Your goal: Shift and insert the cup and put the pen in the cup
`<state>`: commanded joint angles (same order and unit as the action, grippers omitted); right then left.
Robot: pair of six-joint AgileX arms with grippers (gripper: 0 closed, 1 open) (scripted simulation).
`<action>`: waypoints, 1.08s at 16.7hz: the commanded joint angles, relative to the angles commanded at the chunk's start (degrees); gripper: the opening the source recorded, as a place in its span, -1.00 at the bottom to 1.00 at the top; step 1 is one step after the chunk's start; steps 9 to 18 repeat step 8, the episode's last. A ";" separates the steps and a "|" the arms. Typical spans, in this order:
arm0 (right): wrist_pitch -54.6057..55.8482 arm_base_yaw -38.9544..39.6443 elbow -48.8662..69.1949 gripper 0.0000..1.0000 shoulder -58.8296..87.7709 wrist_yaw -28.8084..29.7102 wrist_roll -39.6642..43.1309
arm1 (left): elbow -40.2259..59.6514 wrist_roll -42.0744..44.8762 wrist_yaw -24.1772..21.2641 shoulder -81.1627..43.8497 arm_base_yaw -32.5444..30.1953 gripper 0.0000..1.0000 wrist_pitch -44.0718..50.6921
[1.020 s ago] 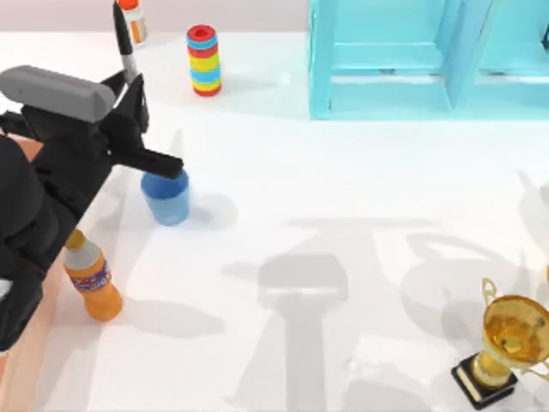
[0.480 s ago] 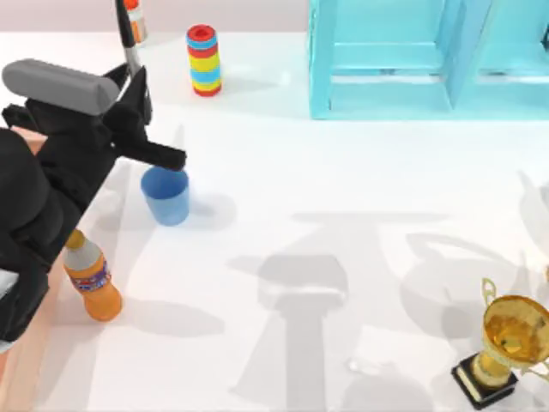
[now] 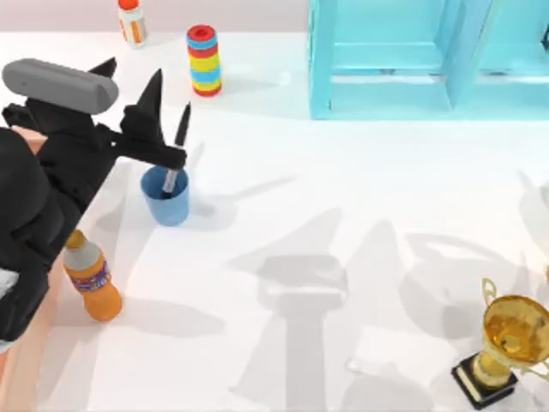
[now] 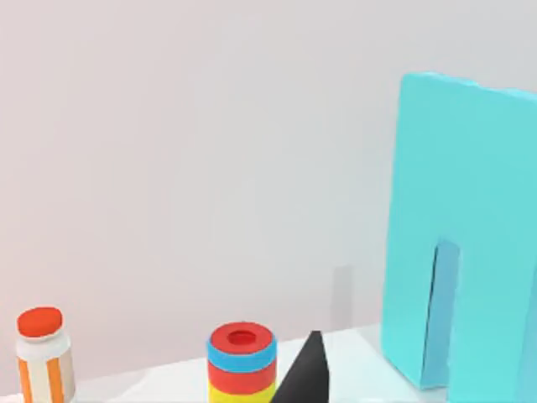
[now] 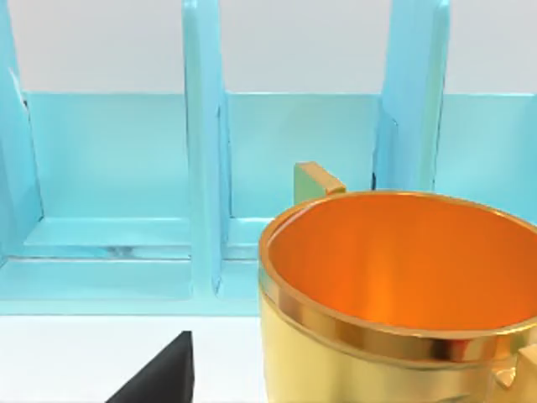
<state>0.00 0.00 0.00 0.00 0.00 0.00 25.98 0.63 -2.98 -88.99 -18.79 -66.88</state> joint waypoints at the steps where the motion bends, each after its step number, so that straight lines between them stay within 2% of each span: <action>1: 0.00 0.00 0.00 1.00 0.00 0.00 0.00 | 0.00 0.00 0.00 0.00 0.00 0.81 0.00; 2: 0.00 0.00 0.00 1.00 0.00 0.00 0.00 | 0.00 0.00 0.00 0.00 0.00 0.96 0.00; 3: 0.00 0.00 0.00 1.00 0.00 0.00 0.00 | 0.00 0.00 0.00 0.00 0.00 1.00 0.00; 18: 0.00 0.00 0.00 1.00 0.00 0.00 0.00 | 0.00 0.00 0.00 0.00 0.00 1.00 0.00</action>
